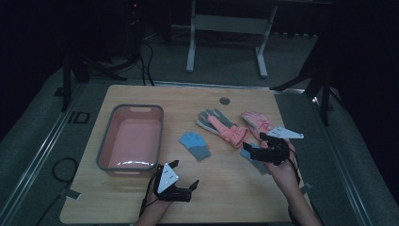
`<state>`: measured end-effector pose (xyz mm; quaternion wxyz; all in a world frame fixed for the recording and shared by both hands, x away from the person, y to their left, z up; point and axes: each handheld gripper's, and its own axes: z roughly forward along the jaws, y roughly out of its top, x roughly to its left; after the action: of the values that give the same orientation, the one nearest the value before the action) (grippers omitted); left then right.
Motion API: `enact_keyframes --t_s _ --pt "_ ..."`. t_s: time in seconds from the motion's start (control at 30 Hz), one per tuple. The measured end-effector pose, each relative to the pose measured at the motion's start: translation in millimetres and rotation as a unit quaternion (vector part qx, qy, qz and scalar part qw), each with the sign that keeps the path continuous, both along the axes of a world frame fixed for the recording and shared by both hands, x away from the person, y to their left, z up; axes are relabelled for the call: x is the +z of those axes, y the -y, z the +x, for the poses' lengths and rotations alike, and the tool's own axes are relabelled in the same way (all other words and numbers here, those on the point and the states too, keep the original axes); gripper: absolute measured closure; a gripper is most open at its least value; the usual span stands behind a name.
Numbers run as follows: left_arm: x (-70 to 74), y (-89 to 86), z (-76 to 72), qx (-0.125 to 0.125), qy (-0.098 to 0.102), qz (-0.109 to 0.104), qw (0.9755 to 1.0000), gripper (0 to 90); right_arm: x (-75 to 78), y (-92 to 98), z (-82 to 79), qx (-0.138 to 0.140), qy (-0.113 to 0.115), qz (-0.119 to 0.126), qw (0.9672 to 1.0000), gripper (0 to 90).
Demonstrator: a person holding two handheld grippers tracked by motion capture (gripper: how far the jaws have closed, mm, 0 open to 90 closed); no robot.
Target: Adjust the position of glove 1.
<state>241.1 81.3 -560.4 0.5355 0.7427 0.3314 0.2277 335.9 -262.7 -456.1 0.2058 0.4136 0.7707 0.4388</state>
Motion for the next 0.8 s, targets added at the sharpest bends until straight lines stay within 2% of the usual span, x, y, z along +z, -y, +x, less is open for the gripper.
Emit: enact_keyframes --t_s 0.07,0.17,0.23,0.5,0.8 --pt "0.0 0.6 -0.1 0.000 0.000 0.001 1.0000 1.1 -1.0 -7.4 3.0 0.011 -0.002 0.000 0.9999 17.1" --pt "0.0 0.6 -0.1 0.000 0.000 0.001 1.0000 1.1 -3.4 -17.5 8.4 0.015 -0.005 -0.012 0.9998 17.5" --pt "-0.1 0.2 -0.2 0.000 0.000 -0.001 1.0000 1.1 -5.5 -22.9 11.8 0.022 -0.015 -0.009 0.9996 19.1" --pt "0.0 1.3 -0.7 -0.001 0.003 0.005 1.0000 1.1 -17.6 -51.6 21.9 0.055 -0.035 -0.022 0.9976 20.0" --pt "0.0 1.1 -1.0 -0.003 0.005 0.005 1.0000 1.1 -23.8 -80.5 32.4 0.078 -0.041 -0.026 0.9958 25.4"
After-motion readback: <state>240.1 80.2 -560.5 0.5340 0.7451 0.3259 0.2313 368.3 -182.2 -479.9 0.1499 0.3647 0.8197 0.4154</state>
